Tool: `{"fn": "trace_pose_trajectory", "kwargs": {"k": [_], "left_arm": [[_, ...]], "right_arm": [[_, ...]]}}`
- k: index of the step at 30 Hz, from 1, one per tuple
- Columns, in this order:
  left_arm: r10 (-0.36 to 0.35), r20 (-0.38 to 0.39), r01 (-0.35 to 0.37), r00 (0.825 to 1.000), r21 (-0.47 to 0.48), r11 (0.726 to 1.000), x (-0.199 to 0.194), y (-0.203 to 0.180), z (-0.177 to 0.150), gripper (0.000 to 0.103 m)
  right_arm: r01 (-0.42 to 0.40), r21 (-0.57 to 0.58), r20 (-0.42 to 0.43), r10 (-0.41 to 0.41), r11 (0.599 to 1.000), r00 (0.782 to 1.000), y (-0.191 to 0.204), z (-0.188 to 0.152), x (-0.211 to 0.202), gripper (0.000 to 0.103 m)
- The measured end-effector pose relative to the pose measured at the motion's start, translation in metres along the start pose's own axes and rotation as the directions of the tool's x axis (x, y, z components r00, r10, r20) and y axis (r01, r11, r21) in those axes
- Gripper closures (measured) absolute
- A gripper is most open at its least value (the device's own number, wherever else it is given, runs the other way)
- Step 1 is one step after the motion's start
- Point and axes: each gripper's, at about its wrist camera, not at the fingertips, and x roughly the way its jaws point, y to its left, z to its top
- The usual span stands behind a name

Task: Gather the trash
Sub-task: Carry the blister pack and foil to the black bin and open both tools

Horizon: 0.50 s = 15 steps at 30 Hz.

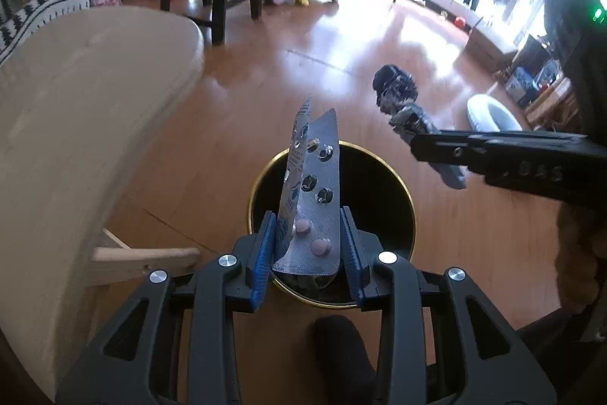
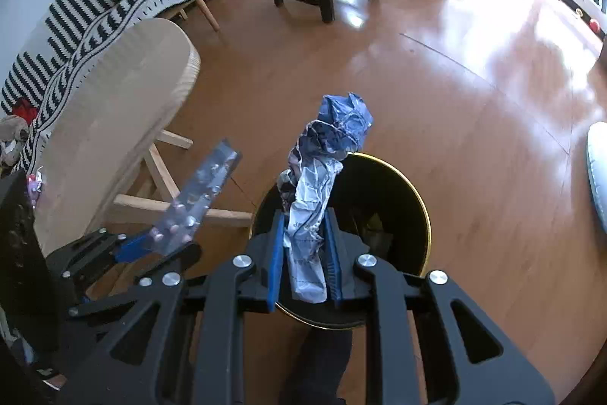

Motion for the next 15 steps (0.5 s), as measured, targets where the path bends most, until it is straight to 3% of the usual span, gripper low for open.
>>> {"fn": "trace_pose_trajectory", "kwargs": {"k": [15], "left_arm": [[-0.022, -0.028, 0.023, 0.999, 0.012, 1.0, 0.023, 0.001, 0.012, 0.07]], "right_arm": [[0.005, 0.003, -0.026, -0.005, 1.0, 1.0, -0.003, 0.005, 0.006, 0.082]]}}
